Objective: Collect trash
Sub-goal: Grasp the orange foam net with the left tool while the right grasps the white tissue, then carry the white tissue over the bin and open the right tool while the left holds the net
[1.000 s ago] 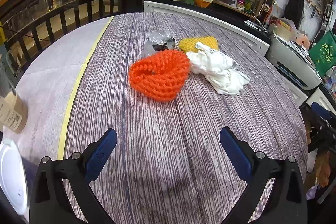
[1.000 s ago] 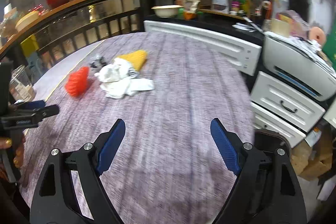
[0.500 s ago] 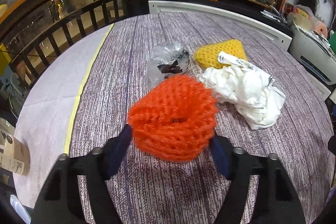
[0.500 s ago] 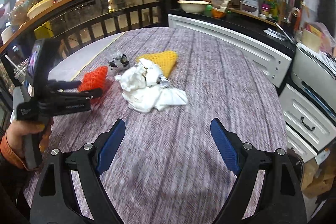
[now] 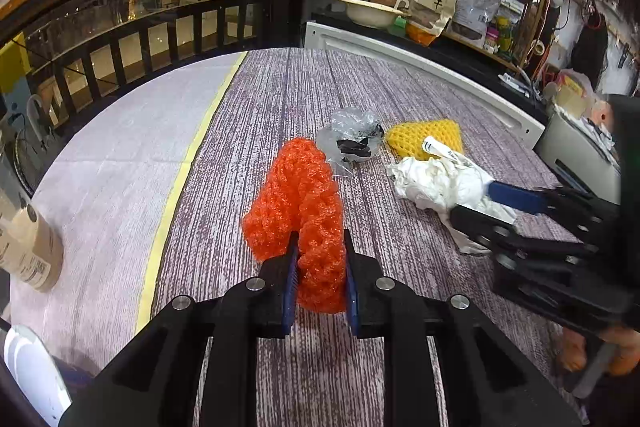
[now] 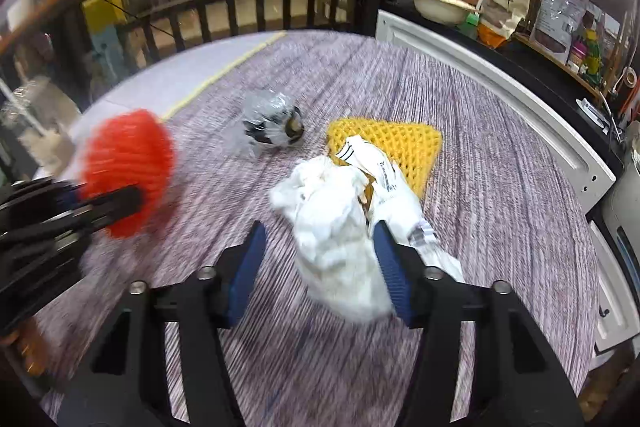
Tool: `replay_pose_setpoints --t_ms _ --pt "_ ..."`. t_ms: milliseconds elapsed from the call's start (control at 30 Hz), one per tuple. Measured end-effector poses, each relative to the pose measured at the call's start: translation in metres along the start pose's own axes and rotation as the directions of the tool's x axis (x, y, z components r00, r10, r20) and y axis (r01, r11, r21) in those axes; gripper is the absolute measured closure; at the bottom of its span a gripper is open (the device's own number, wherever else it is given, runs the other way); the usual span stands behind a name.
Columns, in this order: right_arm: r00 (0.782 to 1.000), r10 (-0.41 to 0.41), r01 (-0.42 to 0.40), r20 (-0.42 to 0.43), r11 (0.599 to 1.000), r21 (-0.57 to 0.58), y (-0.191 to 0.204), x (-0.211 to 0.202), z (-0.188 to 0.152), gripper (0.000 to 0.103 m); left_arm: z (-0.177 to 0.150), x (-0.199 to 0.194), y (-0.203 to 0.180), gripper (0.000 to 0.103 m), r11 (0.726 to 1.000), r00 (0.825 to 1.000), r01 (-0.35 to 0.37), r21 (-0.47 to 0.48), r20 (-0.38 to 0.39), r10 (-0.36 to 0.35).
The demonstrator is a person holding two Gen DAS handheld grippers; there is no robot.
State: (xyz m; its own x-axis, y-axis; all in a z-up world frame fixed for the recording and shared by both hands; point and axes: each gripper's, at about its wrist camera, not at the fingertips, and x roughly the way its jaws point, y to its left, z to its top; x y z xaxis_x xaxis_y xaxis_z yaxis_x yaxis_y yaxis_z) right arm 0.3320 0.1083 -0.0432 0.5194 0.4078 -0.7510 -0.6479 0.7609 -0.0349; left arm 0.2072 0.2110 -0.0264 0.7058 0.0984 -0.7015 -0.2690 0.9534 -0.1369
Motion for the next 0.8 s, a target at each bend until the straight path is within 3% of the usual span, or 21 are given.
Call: replay_pose_setpoints --t_ms 100,133,500,800 --pt "1.000 -0.002 0.003 -0.021 1.000 0.020 -0.004 0.014 0.004 0.078 -0.002 -0.009 0.003 0.084 1.000 1.000 0.011 -0.014 0.022 -0.010" --pt "1.000 -0.006 0.006 -0.012 1.000 0.020 -0.004 0.014 0.004 0.082 -0.002 -0.011 0.003 0.084 1.000 1.000 0.012 -0.013 0.028 -0.011" --pt "0.987 0.105 -0.107 0.120 0.994 0.006 0.003 -0.066 -0.025 0.084 -0.016 -0.033 -0.007 0.084 0.998 0.996 0.062 -0.009 0.065 -0.061" --pt "0.982 0.095 -0.106 0.163 0.992 0.061 -0.020 -0.129 -0.069 0.084 -0.042 -0.048 -0.038 0.084 0.992 0.991 0.121 0.044 0.047 -0.123"
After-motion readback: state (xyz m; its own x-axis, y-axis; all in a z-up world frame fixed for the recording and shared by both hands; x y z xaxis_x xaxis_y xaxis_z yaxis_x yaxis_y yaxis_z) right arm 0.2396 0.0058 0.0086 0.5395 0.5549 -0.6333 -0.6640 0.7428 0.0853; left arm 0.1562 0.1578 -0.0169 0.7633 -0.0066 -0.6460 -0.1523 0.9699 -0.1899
